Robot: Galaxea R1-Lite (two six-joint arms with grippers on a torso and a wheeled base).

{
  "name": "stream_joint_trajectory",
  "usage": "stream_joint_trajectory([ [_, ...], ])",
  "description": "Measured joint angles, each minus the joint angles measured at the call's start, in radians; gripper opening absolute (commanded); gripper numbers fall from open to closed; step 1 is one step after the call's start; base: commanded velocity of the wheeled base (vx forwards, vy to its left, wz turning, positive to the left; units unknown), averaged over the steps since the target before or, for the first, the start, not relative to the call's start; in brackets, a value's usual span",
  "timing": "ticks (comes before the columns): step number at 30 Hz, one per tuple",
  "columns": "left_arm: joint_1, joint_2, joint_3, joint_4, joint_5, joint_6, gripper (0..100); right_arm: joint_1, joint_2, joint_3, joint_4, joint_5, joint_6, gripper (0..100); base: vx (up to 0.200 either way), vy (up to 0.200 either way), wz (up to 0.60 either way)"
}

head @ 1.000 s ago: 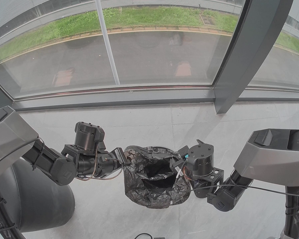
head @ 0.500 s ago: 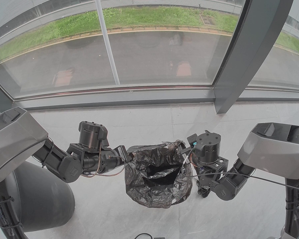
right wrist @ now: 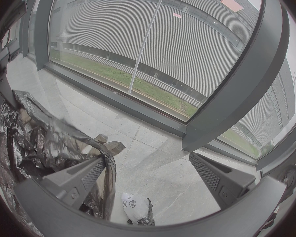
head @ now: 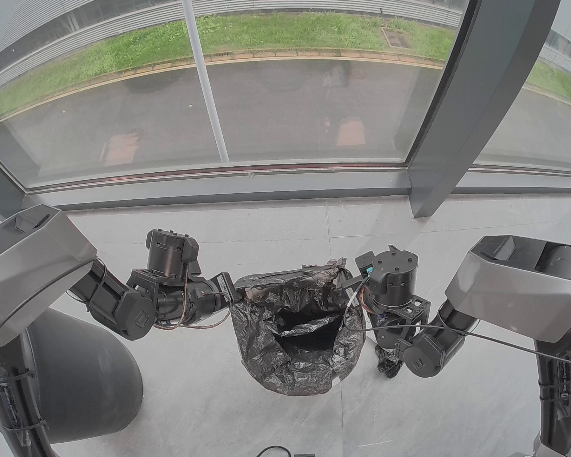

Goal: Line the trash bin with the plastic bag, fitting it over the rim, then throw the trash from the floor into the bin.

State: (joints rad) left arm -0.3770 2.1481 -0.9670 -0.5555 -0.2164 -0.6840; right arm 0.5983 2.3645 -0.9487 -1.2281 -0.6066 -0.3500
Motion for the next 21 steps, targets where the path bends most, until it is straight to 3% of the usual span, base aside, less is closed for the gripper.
stream_joint_trajectory([
  [10,0.009,0.047,-0.01,-0.026,0.0,0.005,0,-0.009,0.05,-0.013,-0.087,0.0,0.001,100,0.0,0.0,0.0],
  [21,0.01,0.067,-0.013,-0.027,-0.001,0.005,0,-0.017,0.066,-0.007,-0.088,0.001,0.001,100,0.0,0.0,0.0],
])
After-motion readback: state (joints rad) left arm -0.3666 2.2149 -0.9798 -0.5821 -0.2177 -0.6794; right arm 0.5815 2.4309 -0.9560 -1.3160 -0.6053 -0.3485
